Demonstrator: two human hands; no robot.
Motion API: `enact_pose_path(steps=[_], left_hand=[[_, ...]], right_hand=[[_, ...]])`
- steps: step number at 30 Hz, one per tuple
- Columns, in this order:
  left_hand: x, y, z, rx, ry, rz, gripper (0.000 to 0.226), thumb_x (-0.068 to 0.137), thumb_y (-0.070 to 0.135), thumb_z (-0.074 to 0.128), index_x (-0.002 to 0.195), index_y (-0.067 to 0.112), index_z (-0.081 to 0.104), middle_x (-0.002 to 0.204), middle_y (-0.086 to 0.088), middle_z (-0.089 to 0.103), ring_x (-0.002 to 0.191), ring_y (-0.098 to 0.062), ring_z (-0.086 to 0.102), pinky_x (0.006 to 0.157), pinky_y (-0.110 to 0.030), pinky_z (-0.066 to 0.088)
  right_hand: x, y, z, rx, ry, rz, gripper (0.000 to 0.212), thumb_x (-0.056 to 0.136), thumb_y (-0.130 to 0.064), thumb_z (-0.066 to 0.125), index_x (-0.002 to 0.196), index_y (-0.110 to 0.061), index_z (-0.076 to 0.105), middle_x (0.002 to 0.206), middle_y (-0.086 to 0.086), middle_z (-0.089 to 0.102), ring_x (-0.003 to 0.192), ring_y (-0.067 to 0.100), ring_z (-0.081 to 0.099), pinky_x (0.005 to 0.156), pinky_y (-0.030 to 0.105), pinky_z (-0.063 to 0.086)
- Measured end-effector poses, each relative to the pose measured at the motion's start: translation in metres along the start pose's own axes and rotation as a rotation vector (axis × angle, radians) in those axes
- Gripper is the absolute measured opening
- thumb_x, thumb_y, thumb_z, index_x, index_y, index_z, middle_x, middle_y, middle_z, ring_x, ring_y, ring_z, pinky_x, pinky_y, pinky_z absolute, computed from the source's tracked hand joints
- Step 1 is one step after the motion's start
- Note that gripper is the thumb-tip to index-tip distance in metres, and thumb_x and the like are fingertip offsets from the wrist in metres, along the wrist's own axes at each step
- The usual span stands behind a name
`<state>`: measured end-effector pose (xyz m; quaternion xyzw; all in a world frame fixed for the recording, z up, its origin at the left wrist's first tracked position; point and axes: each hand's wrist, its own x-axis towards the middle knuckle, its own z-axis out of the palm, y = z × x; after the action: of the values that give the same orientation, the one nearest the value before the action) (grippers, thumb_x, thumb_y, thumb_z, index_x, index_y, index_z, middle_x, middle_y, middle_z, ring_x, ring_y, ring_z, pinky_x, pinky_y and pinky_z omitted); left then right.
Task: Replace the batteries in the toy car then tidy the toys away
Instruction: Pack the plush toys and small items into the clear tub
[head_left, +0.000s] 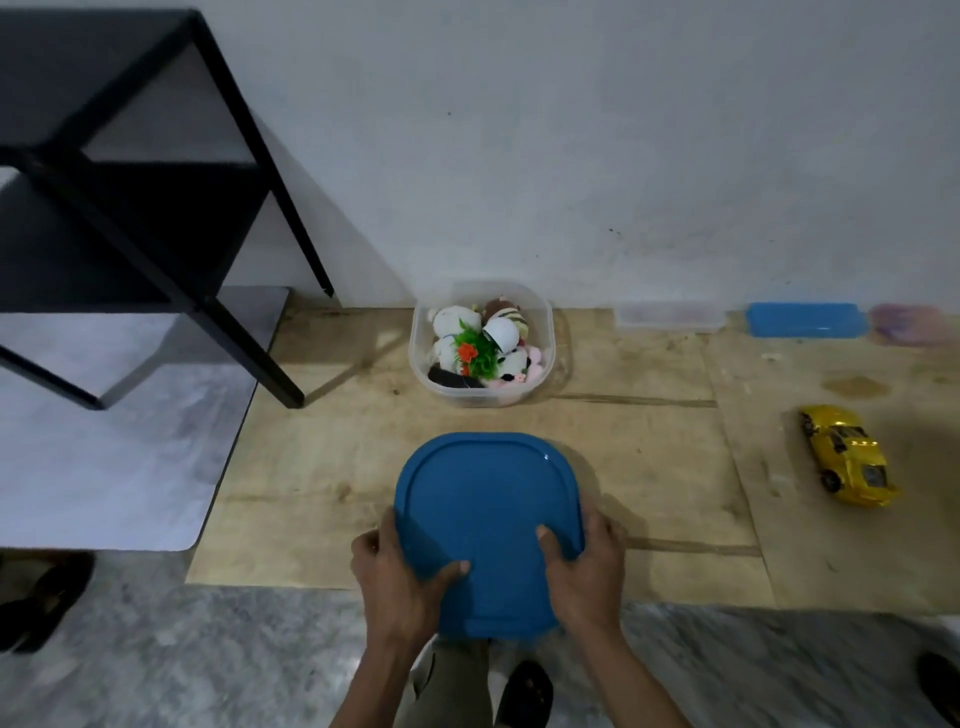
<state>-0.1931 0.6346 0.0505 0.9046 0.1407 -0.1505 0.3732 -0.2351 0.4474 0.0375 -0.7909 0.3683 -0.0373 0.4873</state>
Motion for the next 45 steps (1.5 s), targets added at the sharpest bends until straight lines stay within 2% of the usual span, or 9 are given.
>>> enact_pose_path(steps=[6, 11, 16, 21, 30, 33, 36, 41, 45], left_hand=[[0.068, 0.072, -0.016, -0.031, 0.083, 0.147, 0.111, 0.059, 0.049, 0.092, 0.149, 0.016, 0.035, 0.126, -0.013, 0.038, 0.119, -0.031, 0.038, 0.097, -0.043, 0.044], [0.147, 0.127, -0.022, -0.057, 0.064, 0.147, 0.107, 0.061, 0.046, 0.092, 0.148, 0.019, 0.037, 0.131, -0.014, 0.038, 0.125, -0.032, 0.034, 0.1, -0.045, 0.043], [0.21, 0.141, -0.015, -0.039, -0.007, 0.087, 0.105, 0.057, 0.049, 0.091, 0.144, 0.021, 0.039, 0.13, -0.013, 0.04, 0.126, -0.034, 0.035, 0.1, -0.049, 0.046], [0.237, 0.141, -0.005, -0.045, -0.016, 0.065, 0.109, 0.06, 0.044, 0.092, 0.148, 0.021, 0.032, 0.135, -0.013, 0.034, 0.129, -0.034, 0.031, 0.106, -0.054, 0.04], [0.25, 0.139, 0.003, 0.06, -0.057, 0.114, 0.11, 0.065, 0.056, 0.085, 0.151, 0.022, 0.024, 0.132, -0.014, 0.033, 0.122, -0.034, 0.034, 0.099, -0.052, 0.044], [0.259, 0.142, 0.002, 0.181, -0.097, 0.143, 0.124, 0.067, 0.067, 0.078, 0.158, 0.02, 0.008, 0.151, -0.011, 0.023, 0.135, -0.035, 0.026, 0.103, -0.053, 0.041], [0.274, 0.149, -0.002, 0.274, -0.181, 0.191, 0.138, 0.061, 0.079, 0.071, 0.158, 0.023, -0.009, 0.164, 0.0, 0.005, 0.145, -0.036, 0.017, 0.11, -0.059, 0.034], [0.292, 0.157, -0.003, 0.392, -0.259, 0.25, 0.141, 0.059, 0.084, 0.068, 0.157, 0.028, -0.016, 0.166, 0.012, -0.012, 0.151, -0.03, 0.005, 0.111, -0.065, 0.032], [0.294, 0.16, -0.005, 0.456, -0.246, 0.241, 0.141, 0.057, 0.086, 0.066, 0.157, 0.028, -0.014, 0.166, 0.013, -0.011, 0.152, -0.027, 0.003, 0.112, -0.065, 0.029]], right_hand=[[0.075, -0.069, 0.002, 0.072, 0.071, -0.135, 0.064, 0.088, -0.023, 0.073, 0.145, -0.013, 0.046, 0.128, 0.006, 0.042, 0.116, 0.02, 0.049, 0.105, 0.034, 0.044], [0.147, -0.119, 0.022, 0.039, 0.101, -0.164, 0.062, 0.089, -0.024, 0.072, 0.144, -0.011, 0.046, 0.13, 0.008, 0.041, 0.114, 0.018, 0.047, 0.098, 0.026, 0.042], [0.201, -0.13, 0.054, -0.039, 0.092, -0.112, 0.059, 0.09, -0.026, 0.07, 0.143, -0.01, 0.048, 0.129, 0.01, 0.042, 0.121, 0.027, 0.048, 0.104, 0.037, 0.044], [0.224, -0.13, 0.077, -0.135, 0.152, -0.183, 0.058, 0.093, -0.023, 0.067, 0.144, -0.007, 0.046, 0.124, 0.015, 0.044, 0.118, 0.028, 0.043, 0.1, 0.027, 0.036], [0.245, -0.12, 0.087, -0.228, 0.067, -0.177, 0.057, 0.1, -0.034, 0.052, 0.148, -0.006, 0.038, 0.138, 0.017, 0.04, 0.126, 0.032, 0.039, 0.106, 0.051, 0.042], [0.249, -0.122, 0.088, -0.31, 0.009, -0.204, 0.061, 0.104, -0.035, 0.041, 0.157, -0.013, 0.02, 0.158, 0.013, 0.024, 0.141, 0.031, 0.026, 0.12, 0.045, 0.026], [0.254, -0.126, 0.088, -0.424, -0.037, -0.272, 0.061, 0.106, -0.037, 0.031, 0.159, -0.016, 0.008, 0.166, 0.005, 0.011, 0.148, 0.028, 0.017, 0.12, 0.033, 0.012], [0.258, -0.12, 0.09, -0.518, 0.024, -0.313, 0.071, 0.1, -0.056, 0.027, 0.159, -0.02, 0.013, 0.166, 0.0, 0.017, 0.146, 0.031, 0.026, 0.116, 0.046, 0.031], [0.263, -0.122, 0.088, -0.54, 0.05, -0.354, 0.07, 0.098, -0.055, 0.037, 0.157, -0.018, 0.026, 0.162, 0.002, 0.029, 0.145, 0.03, 0.033, 0.107, 0.049, 0.044]])
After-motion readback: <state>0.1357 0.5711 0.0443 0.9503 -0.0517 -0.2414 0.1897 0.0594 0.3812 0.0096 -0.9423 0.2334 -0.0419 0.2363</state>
